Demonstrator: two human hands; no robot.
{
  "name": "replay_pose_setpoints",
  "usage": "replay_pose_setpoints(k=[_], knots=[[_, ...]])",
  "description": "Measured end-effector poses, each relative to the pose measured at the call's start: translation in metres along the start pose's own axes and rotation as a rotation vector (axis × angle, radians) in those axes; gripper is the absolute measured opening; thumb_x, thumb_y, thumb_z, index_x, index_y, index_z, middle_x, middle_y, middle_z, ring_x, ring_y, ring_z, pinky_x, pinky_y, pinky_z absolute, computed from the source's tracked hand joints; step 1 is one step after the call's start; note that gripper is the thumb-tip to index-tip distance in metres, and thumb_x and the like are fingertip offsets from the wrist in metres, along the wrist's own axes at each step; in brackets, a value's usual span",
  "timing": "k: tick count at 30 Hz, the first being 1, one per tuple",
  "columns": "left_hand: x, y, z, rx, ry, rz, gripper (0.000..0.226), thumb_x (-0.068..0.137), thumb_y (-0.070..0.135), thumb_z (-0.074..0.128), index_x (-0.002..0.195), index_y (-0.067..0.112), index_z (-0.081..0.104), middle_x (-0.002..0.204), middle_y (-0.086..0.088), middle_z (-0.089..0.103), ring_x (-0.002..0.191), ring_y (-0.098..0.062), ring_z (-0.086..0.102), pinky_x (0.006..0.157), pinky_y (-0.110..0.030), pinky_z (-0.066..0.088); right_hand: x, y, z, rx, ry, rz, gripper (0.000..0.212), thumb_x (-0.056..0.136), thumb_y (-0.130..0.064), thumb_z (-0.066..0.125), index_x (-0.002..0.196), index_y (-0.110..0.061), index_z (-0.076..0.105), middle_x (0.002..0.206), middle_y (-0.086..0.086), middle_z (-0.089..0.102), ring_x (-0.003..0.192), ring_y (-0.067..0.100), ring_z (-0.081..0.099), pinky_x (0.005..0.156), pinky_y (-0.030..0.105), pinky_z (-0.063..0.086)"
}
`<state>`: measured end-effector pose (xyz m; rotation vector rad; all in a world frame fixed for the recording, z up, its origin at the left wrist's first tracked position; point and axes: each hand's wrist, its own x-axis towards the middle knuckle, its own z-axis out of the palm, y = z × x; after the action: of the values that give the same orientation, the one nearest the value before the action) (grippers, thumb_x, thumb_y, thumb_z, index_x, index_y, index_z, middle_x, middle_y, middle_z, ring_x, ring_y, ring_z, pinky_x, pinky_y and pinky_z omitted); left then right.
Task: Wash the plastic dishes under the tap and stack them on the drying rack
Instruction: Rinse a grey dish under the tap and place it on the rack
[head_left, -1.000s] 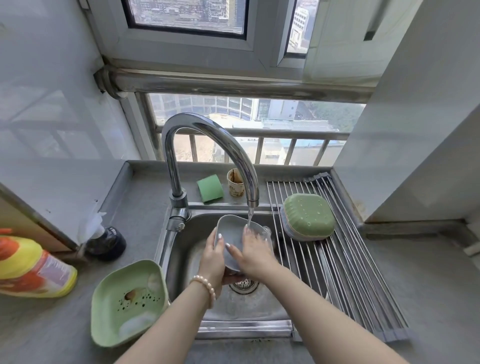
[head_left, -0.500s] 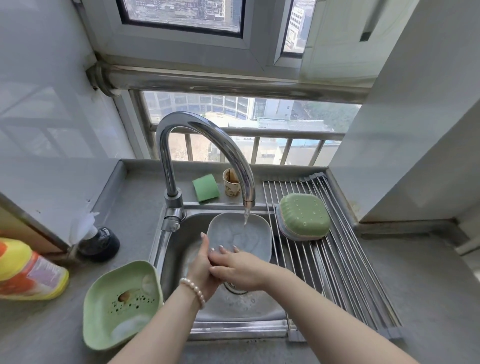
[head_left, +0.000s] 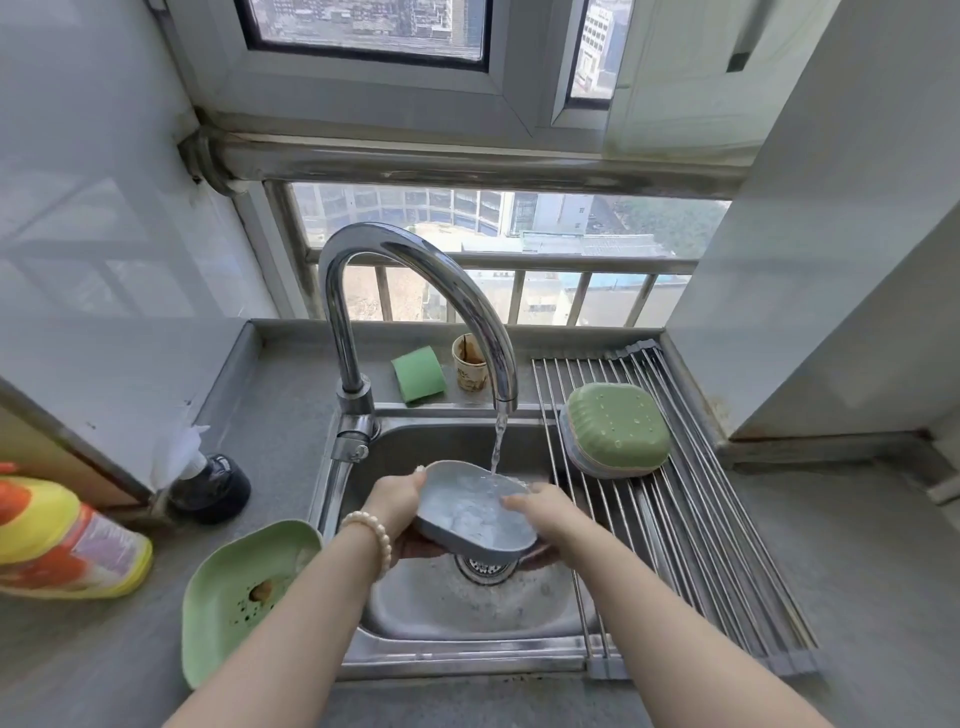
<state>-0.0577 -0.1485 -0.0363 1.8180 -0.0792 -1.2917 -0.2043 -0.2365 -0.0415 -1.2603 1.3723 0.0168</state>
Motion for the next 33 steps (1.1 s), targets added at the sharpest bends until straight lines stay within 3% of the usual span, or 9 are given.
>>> replay_pose_setpoints(k=[3, 5, 10, 15, 20, 24, 27, 30, 33], knots=[[0.0, -0.015, -0.005, -0.195, -0.156, -0.14, 0.036, 0.099, 0.038, 0.042, 0.093, 0.008, 0.061, 0.065, -0.01, 0.068, 0.056, -0.023, 0.065, 0.04, -0.031, 0.054, -0.002, -0.015, -0.001, 0.1, -0.005, -0.002, 0.017, 0.095, -0.009, 0.041, 0.109, -0.012, 0.051, 0.083, 0.013, 0.057, 0.058, 0.024, 0.058, 0.036, 0.028, 0.048], [0.007, -0.029, -0.007, -0.209, -0.187, -0.179, 0.032, 0.098, 0.034, 0.047, 0.098, 0.004, 0.061, 0.07, -0.011, 0.07, 0.059, -0.022, 0.067, 0.045, -0.031, 0.056, 0.001, -0.022, -0.002, -0.092, 0.074, -0.11, 0.034, 0.09, -0.003, 0.034, 0.118, -0.014, 0.051, 0.099, 0.017, 0.059, 0.067, 0.027, 0.06, 0.037, 0.031, 0.05], [0.023, -0.049, 0.011, -0.22, -0.113, -0.084, 0.011, 0.092, 0.007, 0.058, 0.102, 0.002, 0.057, 0.085, -0.014, 0.065, 0.074, -0.029, 0.062, 0.047, -0.037, 0.057, 0.0, -0.014, -0.003, -0.422, 0.281, -0.446, 0.05, 0.085, 0.002, 0.035, 0.126, -0.021, 0.053, 0.114, 0.01, 0.064, 0.096, 0.027, 0.057, 0.072, 0.026, 0.04], [0.023, -0.029, 0.015, -0.046, 0.08, 0.37, 0.016, 0.091, -0.002, 0.054, 0.094, 0.01, 0.065, 0.075, -0.001, 0.064, 0.076, -0.022, 0.059, 0.067, -0.03, 0.047, 0.018, 0.009, -0.004, 0.05, 0.363, -0.494, 0.024, 0.089, 0.002, 0.054, 0.105, -0.014, 0.062, 0.092, -0.003, 0.063, 0.09, 0.016, 0.057, 0.076, 0.022, 0.038], [0.004, 0.0, 0.007, 0.314, 0.071, 0.662, 0.052, 0.089, -0.003, 0.043, 0.13, 0.027, 0.052, 0.115, 0.007, 0.062, 0.1, -0.013, 0.061, 0.088, -0.032, 0.051, 0.041, 0.011, 0.02, 0.656, 0.232, -0.171, 0.015, 0.088, -0.003, 0.062, 0.103, -0.002, 0.063, 0.089, 0.011, 0.068, 0.087, 0.028, 0.063, 0.081, 0.039, 0.052], [-0.01, 0.026, -0.002, 0.492, 0.126, 0.496, 0.041, 0.089, 0.003, 0.041, 0.125, 0.019, 0.054, 0.107, -0.007, 0.063, 0.081, -0.021, 0.06, 0.052, -0.023, 0.054, 0.038, -0.004, 0.035, 0.835, -0.164, 0.113, 0.028, 0.094, -0.019, 0.052, 0.101, 0.003, 0.068, 0.095, 0.02, 0.07, 0.087, 0.035, 0.066, 0.081, 0.044, 0.052], [-0.01, 0.035, -0.014, 0.374, 0.145, 0.266, 0.024, 0.09, 0.004, 0.039, 0.105, -0.002, 0.057, 0.085, -0.018, 0.063, 0.065, -0.03, 0.064, 0.042, -0.037, 0.055, 0.034, -0.011, 0.029, 0.993, -0.407, 0.157, 0.046, 0.093, -0.037, 0.039, 0.092, -0.003, 0.071, 0.097, 0.022, 0.068, 0.086, 0.036, 0.063, 0.082, 0.045, 0.046], [0.0, 0.027, -0.03, 0.291, 0.026, -0.053, 0.028, 0.093, 0.004, 0.032, 0.109, -0.014, 0.047, 0.071, -0.032, 0.064, 0.045, -0.034, 0.064, 0.034, -0.032, 0.049, 0.029, -0.024, 0.021, 0.927, -0.403, 0.194, 0.048, 0.097, -0.037, 0.035, 0.114, 0.001, 0.059, 0.108, 0.022, 0.065, 0.097, 0.037, 0.06, 0.087, 0.046, 0.048], [0.004, 0.006, -0.032, 0.317, -0.14, -0.215, 0.028, 0.094, 0.007, 0.032, 0.112, -0.007, 0.048, 0.073, -0.025, 0.068, 0.048, -0.027, 0.067, 0.035, -0.024, 0.047, 0.028, -0.032, 0.012, 0.568, -0.247, 0.162, 0.031, 0.098, -0.03, 0.039, 0.106, -0.006, 0.057, 0.09, 0.015, 0.064, 0.08, 0.03, 0.062, 0.064, 0.037, 0.053]])
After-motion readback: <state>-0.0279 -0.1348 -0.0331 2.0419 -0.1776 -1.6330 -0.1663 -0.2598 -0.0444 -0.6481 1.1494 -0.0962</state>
